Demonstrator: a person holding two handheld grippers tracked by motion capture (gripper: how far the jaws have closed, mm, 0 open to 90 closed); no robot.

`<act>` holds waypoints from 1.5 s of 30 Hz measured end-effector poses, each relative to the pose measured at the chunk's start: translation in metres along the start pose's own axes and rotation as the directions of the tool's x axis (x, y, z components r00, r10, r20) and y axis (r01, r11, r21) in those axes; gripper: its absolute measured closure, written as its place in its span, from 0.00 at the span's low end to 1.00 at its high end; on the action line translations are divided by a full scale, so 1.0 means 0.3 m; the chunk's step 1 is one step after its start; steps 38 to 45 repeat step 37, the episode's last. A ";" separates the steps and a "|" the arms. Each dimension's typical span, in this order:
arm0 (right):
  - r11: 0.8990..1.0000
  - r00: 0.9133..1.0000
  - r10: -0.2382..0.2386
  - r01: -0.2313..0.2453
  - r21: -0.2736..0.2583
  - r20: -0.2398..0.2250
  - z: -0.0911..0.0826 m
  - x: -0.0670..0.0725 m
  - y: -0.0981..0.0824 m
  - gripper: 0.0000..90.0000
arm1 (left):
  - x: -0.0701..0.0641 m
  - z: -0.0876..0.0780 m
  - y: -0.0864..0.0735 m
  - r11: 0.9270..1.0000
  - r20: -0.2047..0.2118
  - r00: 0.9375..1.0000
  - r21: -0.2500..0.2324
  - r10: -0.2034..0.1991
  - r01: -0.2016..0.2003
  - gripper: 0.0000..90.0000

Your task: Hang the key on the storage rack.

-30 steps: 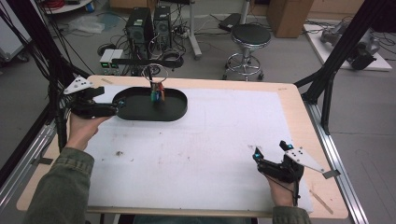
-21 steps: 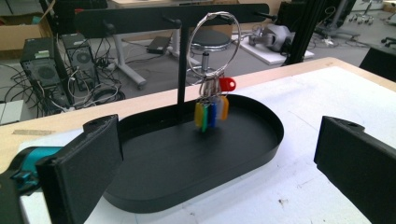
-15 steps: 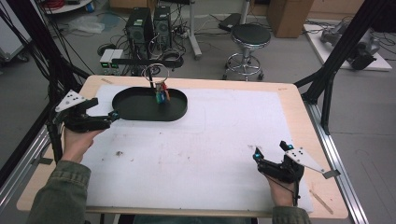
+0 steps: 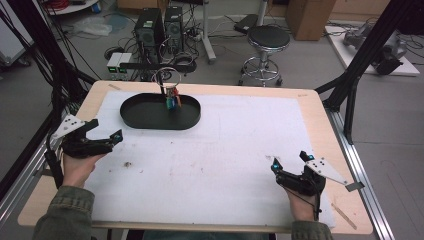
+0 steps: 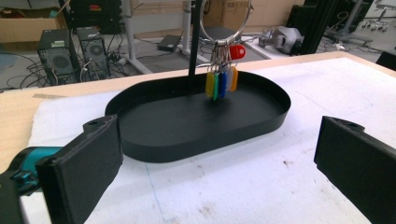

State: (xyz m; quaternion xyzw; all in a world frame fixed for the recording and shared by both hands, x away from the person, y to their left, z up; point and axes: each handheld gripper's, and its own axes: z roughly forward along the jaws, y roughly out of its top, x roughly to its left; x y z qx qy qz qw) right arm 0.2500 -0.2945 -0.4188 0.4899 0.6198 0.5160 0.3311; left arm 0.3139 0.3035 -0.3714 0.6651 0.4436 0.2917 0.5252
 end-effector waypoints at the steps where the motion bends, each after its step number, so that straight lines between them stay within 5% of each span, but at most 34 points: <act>1: 1.000 1.000 -0.003 0.003 -0.003 0.000 0.001 -0.002 0.000 0.01 | -0.001 -0.003 -0.007 1.000 0.000 1.000 -0.001 -0.001 0.001 0.02; 18: 1.000 1.000 0.000 0.000 0.003 0.005 -0.001 0.001 -0.001 0.01 | 0.012 -0.081 -0.117 0.999 -0.123 0.992 -0.049 -0.002 -0.004 0.02; 23: 1.000 1.000 -0.002 0.002 0.005 0.006 0.002 0.000 -0.002 0.01 | 0.025 -0.122 -0.138 0.996 -0.148 0.988 -0.085 -0.045 0.033 0.02; 28: 1.000 1.000 -0.005 0.005 0.006 0.007 0.003 0.000 -0.002 0.01 | 0.028 -0.155 -0.176 0.993 -0.201 0.975 -0.097 -0.092 0.074 0.02; 45: 1.000 1.000 -0.008 0.008 0.005 0.004 0.008 0.002 -0.002 0.01 | 0.025 -0.162 -0.191 0.993 -0.207 0.974 -0.095 -0.091 0.072 0.02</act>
